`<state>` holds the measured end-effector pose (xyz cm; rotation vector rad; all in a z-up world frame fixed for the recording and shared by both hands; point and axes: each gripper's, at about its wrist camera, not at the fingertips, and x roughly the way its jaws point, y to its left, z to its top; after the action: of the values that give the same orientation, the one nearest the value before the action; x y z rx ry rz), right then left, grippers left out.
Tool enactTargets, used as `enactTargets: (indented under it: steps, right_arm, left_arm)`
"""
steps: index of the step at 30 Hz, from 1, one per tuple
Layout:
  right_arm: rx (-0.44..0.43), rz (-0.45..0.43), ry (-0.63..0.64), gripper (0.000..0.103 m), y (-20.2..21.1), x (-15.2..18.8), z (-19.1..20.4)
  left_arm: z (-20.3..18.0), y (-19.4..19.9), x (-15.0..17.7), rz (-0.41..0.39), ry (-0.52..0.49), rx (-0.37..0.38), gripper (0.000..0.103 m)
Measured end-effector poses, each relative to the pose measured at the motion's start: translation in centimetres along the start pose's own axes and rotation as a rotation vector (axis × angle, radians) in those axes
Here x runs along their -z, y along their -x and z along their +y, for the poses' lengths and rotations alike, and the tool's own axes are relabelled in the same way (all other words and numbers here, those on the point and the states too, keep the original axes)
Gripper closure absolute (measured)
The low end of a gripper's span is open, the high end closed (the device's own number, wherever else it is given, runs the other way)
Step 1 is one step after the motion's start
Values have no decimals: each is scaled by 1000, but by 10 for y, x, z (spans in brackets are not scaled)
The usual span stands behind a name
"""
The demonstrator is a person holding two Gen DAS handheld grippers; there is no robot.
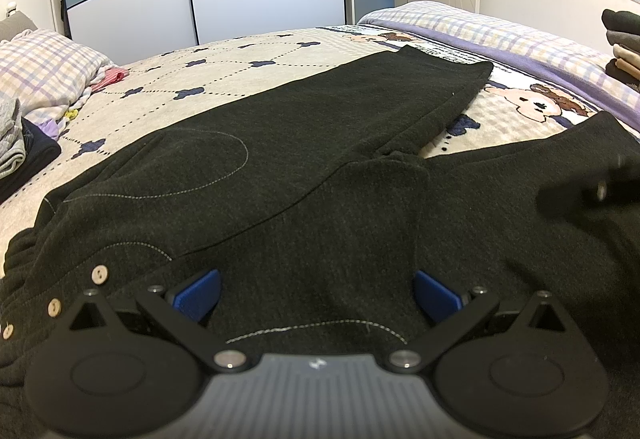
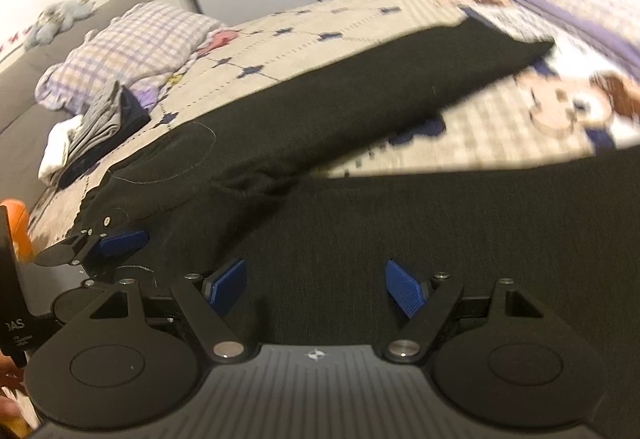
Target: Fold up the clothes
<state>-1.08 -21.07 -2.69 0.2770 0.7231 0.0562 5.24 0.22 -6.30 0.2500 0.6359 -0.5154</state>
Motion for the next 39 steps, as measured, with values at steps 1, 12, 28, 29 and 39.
enactTargets:
  steps: [1,12,28,29,39]
  right_arm:
    - [-2,-4,20,23,1,-6,-1]
    - [-103,-22,145,23,-11,-68,-8]
    - [-265,39,223,23,-62,-120,10]
    - [-274,45,234,23,-66,-123,12]
    - [-339,135,444,23,-123,-143,63]
  left_arm:
    - [0,0,0,0,-1,-1,0]
    - [-1,-1,-1,8,-10,-7,0]
    - [27,30,-37,9,38,-61,0]
    - [31,29,-38,17,46,-77,0]
    - [78,25,-41,45,162,-276,0]
